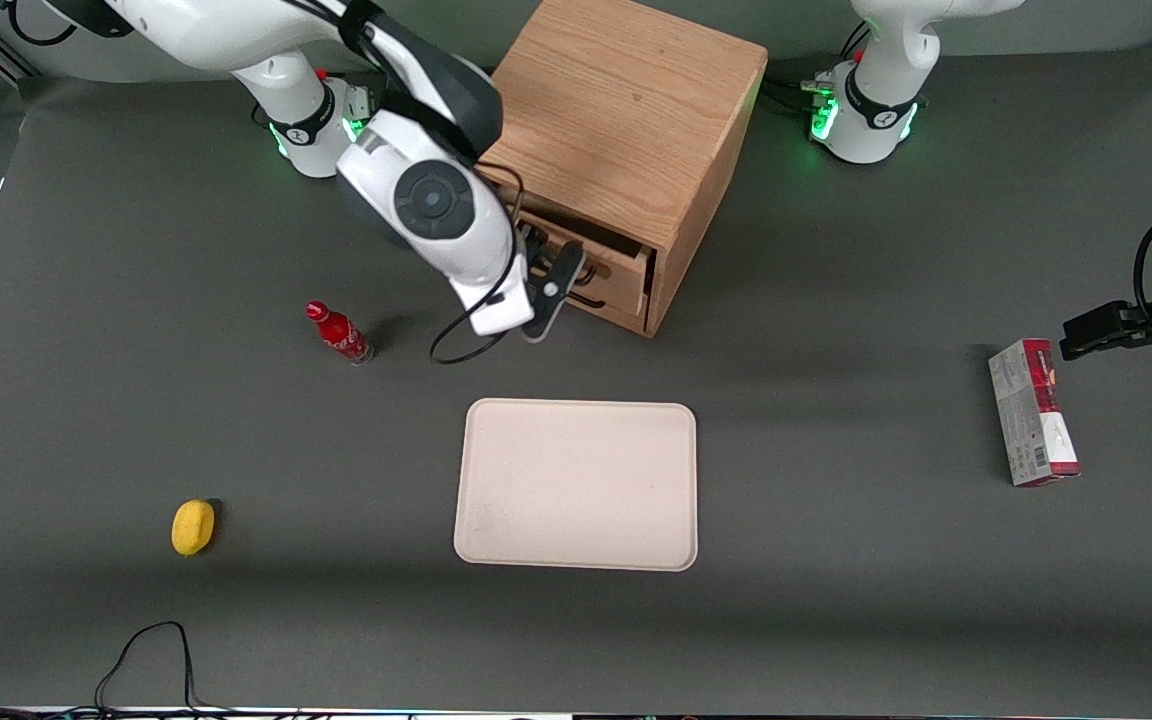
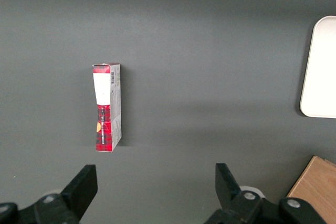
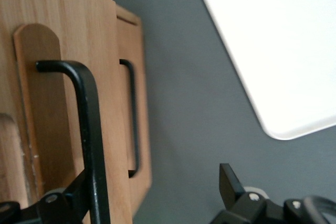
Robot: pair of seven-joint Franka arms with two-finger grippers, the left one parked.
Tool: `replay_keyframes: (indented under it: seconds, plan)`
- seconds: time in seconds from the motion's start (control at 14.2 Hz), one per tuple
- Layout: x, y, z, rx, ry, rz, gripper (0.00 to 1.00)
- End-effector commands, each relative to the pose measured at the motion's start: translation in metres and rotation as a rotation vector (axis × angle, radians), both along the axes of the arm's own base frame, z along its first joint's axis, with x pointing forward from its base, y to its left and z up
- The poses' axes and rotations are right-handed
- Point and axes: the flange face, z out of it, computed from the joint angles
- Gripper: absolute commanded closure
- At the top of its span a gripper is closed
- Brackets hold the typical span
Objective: Open upper drawer
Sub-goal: 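Pull the upper drawer handle outward from the cabinet with the right gripper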
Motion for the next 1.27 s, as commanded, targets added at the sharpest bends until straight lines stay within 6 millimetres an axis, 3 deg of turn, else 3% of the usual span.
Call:
replay_keyframes:
  seconds: [0.0,0.21,0.42,0.56,0.71,1.2]
  plan:
    - [0.045,-0.033,0.003,0.009,-0.045,0.0,0.0]
    - [0.095,-0.067,0.003,0.037,-0.075,-0.038,0.0]
    - [0.125,-0.093,0.002,0.041,-0.1,-0.08,0.0]
    - [0.134,-0.098,0.007,0.051,-0.115,-0.093,0.0]
    - [0.147,-0.116,0.001,0.038,-0.121,-0.125,0.0]
    - [0.154,-0.124,0.016,-0.016,-0.188,-0.119,0.0]
